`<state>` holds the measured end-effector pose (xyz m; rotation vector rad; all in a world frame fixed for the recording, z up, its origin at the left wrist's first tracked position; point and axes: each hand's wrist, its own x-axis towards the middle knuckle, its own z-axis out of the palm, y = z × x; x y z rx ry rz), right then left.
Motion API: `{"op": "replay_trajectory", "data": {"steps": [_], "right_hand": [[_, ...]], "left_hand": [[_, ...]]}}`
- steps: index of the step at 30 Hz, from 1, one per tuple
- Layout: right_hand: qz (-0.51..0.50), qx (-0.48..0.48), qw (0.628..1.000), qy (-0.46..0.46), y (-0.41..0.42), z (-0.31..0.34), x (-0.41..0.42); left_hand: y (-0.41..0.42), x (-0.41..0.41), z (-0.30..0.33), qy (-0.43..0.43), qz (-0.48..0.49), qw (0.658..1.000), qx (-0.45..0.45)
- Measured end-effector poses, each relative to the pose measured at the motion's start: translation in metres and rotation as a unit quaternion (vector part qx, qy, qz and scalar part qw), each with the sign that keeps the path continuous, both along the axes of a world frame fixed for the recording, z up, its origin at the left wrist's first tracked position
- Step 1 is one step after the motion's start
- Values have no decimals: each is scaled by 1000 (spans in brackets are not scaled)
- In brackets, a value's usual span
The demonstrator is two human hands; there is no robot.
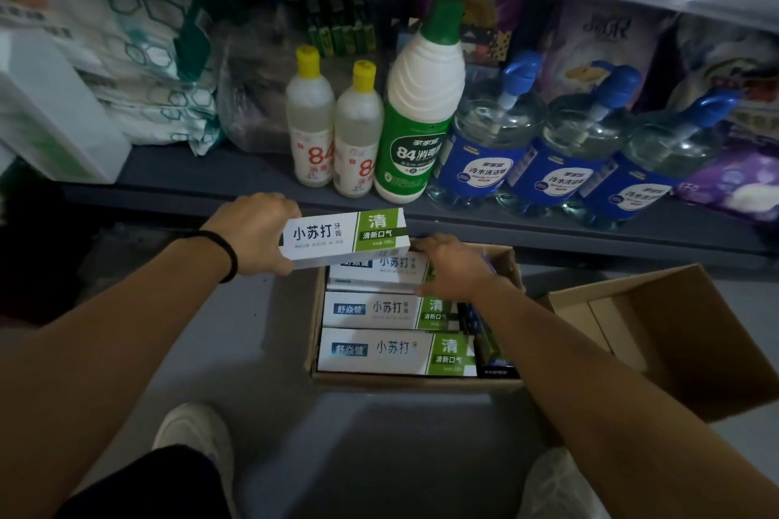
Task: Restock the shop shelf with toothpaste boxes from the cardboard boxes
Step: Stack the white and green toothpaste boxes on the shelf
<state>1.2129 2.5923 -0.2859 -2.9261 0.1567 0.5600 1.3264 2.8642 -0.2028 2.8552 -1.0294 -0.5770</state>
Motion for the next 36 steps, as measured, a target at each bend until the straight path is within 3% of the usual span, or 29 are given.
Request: {"op": "replay_trajectory", "data": {"steps": [8,20,28,36], "right_hand": [[9,-2,999,30,2,-19,-9],[17,-13,1000,-15,0,-19,-12],[49,-38,997,-44,-2,29,-24],[53,-69,991,-101,-18,125,-60]], "left_hand": [[-3,-1,-1,1,2,1000,-8],[0,-2,2,0,1,1000,-3],[3,-18,43,-44,0,999,-21],[-2,-46,124,-107,-32,993,-36]]}}
